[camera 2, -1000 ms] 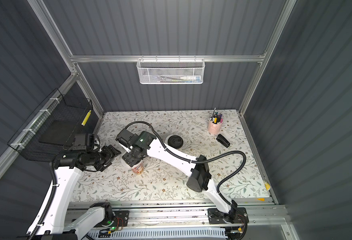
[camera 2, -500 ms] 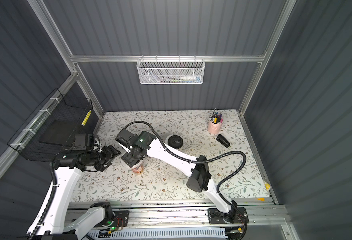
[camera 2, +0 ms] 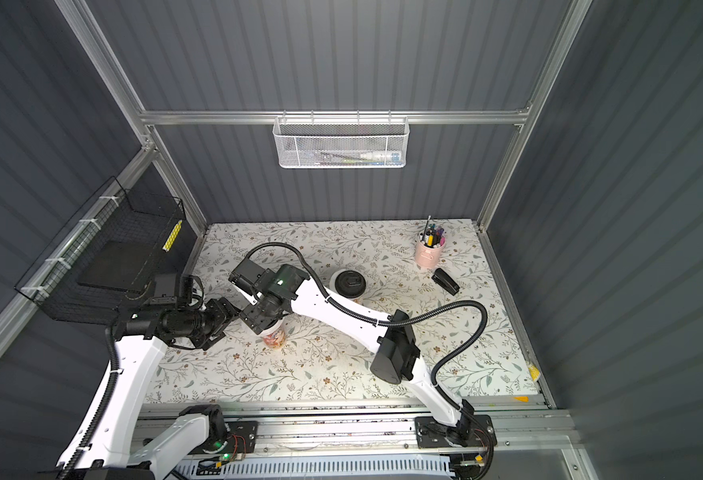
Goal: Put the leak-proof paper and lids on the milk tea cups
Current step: Secure the cup lid on the cup.
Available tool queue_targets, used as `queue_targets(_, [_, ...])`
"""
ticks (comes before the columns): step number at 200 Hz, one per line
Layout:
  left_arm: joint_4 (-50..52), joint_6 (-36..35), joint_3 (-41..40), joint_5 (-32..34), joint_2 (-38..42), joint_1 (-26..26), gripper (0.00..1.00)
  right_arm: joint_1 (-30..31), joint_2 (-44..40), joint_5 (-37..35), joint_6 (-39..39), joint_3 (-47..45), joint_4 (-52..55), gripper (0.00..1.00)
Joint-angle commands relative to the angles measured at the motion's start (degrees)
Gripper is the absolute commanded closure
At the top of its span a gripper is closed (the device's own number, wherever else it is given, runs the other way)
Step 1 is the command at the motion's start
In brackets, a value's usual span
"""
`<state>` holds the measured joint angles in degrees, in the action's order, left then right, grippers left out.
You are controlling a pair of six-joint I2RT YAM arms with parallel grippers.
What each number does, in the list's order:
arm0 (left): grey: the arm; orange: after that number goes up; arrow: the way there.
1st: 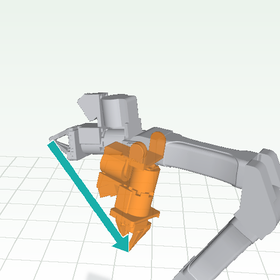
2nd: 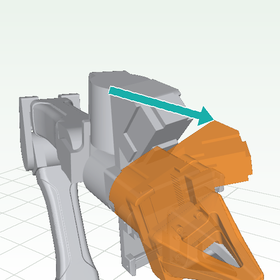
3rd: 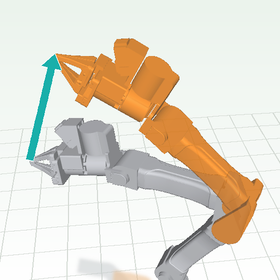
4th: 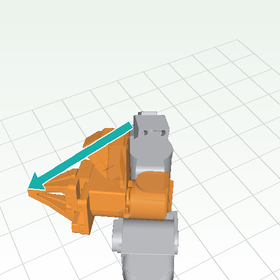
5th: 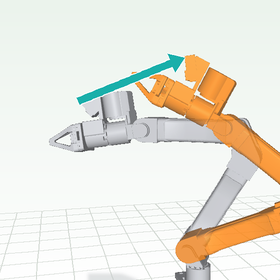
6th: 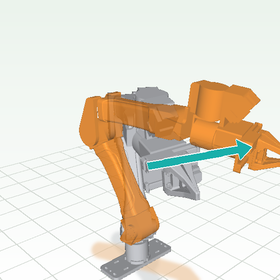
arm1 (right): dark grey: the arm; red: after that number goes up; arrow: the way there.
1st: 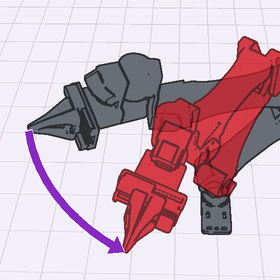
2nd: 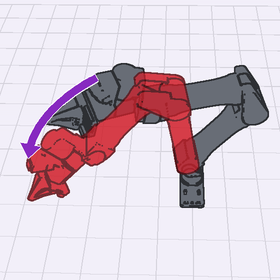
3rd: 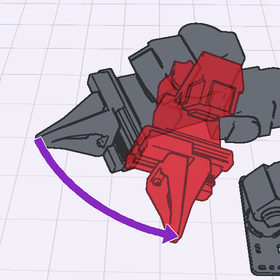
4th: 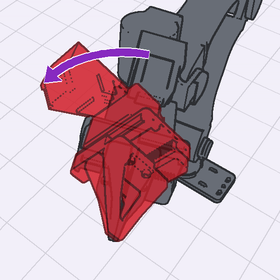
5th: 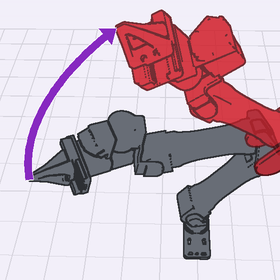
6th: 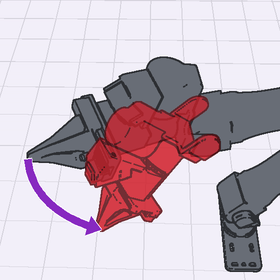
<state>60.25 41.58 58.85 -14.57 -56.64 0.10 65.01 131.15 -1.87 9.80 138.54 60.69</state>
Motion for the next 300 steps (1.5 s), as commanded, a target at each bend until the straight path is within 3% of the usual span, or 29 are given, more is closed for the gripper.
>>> queue_targets(1, [0.4, -0.9, -1.0, -1.5, 1.3, 0.3, 0.26, 0.3, 1.1, 1.4, -0.1, -4.2, 2.2, 0.21])
queue_targets(133, [-5.0, 1.0, -7.6, -7.0, 2.4, 0.3, 0.33, 0.4, -0.3, 2.0, -0.2, -11.1, 1.2, 0.22])
queue_targets(204, [-3.6, 1.7, -14.8, -2.9, 2.7, 0.3, 0.46, 0.4, -0.5, 3.2, 0.5, -14.6, 0.3, 0.22])
queue_targets(237, [-3.6, 1.9, -17.2, -2.1, 3.2, 0.3, 0.47, 0.4, -1.0, 3.7, 1.1, -18.4, -0.7, 0.23])
queue_targets(263, [-3.3, 1.8, -14.6, -0.7, 3.7, 0.3, 0.44, 0.4, -2.2, 3.7, 1.1, -20.5, -1.6, 0.23])
queue_targets(300, [-0.8, 0.2, -2.5, 5.5, 3.8, 0.3, 0.33, 0.4, -2.7, 3.8, 0.6, -21.5, -2.0, 0.24])
